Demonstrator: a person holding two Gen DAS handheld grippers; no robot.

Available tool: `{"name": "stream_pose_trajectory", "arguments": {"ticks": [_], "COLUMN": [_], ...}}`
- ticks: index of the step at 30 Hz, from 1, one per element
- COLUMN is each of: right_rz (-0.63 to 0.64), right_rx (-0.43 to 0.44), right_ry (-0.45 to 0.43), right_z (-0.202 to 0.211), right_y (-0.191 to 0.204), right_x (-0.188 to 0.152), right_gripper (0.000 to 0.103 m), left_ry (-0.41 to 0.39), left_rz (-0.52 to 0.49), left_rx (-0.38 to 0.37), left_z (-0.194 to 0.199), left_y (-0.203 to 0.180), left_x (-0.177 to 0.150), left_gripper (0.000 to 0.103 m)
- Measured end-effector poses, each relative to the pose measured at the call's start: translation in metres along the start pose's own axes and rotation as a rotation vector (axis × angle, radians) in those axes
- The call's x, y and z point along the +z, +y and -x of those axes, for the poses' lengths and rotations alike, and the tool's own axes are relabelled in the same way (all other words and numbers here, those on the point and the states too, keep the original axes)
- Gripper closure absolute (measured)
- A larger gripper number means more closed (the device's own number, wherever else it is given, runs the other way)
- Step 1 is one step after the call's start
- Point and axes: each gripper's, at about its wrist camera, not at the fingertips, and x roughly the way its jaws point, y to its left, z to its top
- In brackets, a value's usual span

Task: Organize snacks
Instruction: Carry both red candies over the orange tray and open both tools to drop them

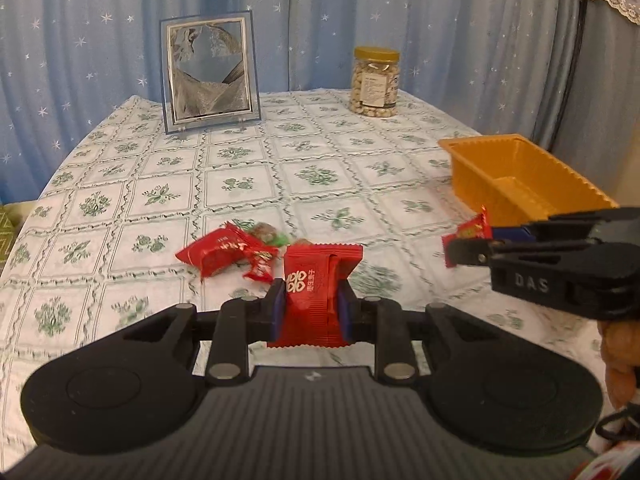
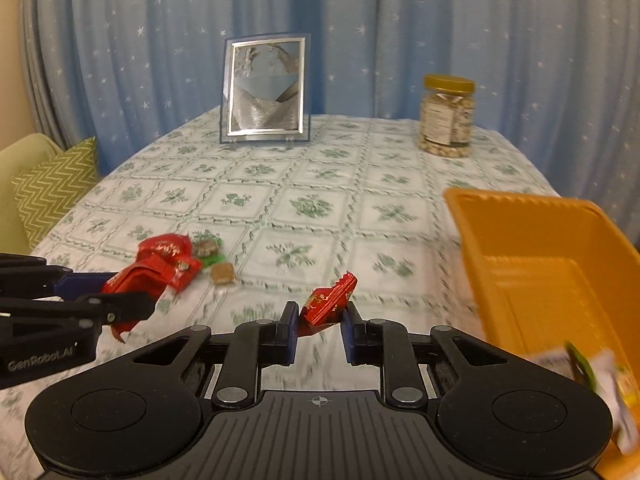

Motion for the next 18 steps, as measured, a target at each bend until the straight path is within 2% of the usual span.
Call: {"name": "stream_pose_trajectory", "arguments": {"ticks": [9, 18], "right_rz": [-0.068, -0.158], "right_rx": [-0.010, -0.066], "right_ry": [-0.007, -0.018], "right_z": [0.075, 0.133], "right_y": [-0.008, -0.025], "right_x": [-0.028, -0.046], "right_gripper": [0.080, 0.080], "left_ry": [-0.004, -0.005], "left_rz": [0.059, 0.084], "left_rx": [-0.007, -0.050], "left_z": [0.055, 0.090], "left_y": [-0.041, -0.081], "left_x": [-0.012, -0.020], "left_gripper": [0.079, 0.079]}}
